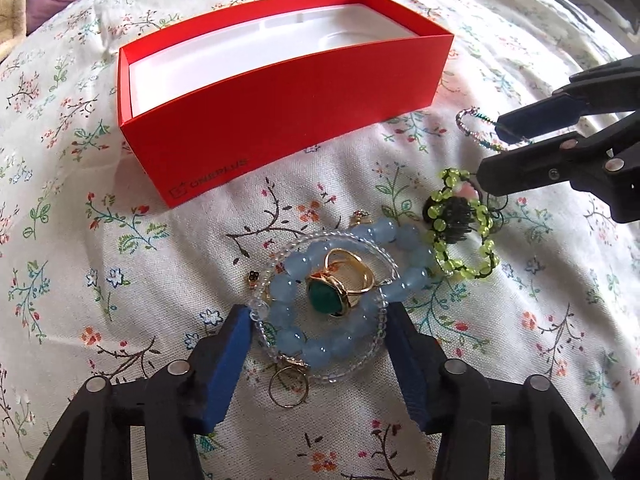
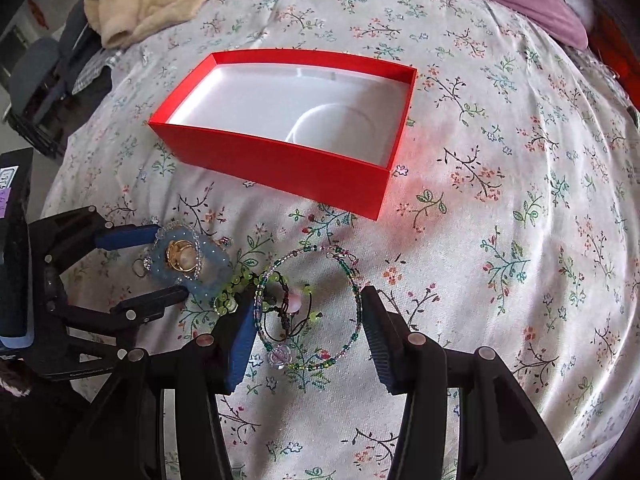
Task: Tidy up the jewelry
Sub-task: 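Lower the left tool and grasp the clear crystal bracelet while the right tool holds the beaded bracelet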
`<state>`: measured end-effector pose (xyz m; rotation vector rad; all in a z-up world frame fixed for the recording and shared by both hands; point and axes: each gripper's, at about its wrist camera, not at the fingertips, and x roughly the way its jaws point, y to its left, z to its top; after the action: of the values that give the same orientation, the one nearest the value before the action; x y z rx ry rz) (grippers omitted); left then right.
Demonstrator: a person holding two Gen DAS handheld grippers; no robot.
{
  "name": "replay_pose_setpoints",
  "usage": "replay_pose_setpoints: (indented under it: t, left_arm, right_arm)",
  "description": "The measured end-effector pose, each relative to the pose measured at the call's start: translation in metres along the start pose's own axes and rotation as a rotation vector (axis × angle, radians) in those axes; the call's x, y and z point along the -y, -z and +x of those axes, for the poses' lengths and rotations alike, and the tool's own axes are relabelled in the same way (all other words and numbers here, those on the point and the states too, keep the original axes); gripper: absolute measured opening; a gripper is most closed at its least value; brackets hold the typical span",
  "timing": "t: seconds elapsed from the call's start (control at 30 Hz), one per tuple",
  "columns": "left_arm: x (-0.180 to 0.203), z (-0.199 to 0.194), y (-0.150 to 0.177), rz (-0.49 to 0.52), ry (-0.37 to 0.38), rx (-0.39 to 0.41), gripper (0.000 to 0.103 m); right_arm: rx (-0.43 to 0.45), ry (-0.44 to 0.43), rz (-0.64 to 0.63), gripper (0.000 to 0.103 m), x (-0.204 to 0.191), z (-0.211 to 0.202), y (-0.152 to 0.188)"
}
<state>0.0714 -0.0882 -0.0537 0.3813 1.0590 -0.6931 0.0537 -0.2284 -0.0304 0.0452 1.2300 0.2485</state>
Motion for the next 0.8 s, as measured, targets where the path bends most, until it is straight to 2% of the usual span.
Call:
replay_pose_setpoints:
  t: [0.13, 0.23, 0.43, 0.67, 0.73, 0.8]
  left_arm:
    - [-0.002, -0.009, 0.005, -0.001, 0.011, 0.011, 0.054]
    - [-0.001, -0.017, 0.007, 0.009, 0.023, 0.021, 0.044]
    - [-0.004, -0.024, 0.01, 0.017, 0.0, 0.022, 0.042]
    - [-0.034, -0.032, 0.003, -0.128, -0.003, 0.064, 0.043]
    - [-0.04, -0.029, 0.0, -0.15, -0.003, 0.054, 0.042]
    - [-0.039, -0.022, 0.0, -0.141, -0.012, 0.027, 0.035]
  right_arm:
    - [-0.001, -0.001, -0.003, 0.053, -0.003, -0.001, -0.001]
    - [0.0, -0.001, -0.003, 0.053, -0.005, -0.002, -0.002]
    - [0.002, -0.002, 0.001, 0.053, -0.005, -0.003, -0.003]
    - [0.009, -0.012, 0.011, 0.053, -0.007, -0.004, -0.007]
    - [0.012, -0.014, 0.012, 0.053, -0.007, -0.003, -0.008]
    - [0.012, -0.016, 0.013, 0.053, -0.008, -0.003, -0.009]
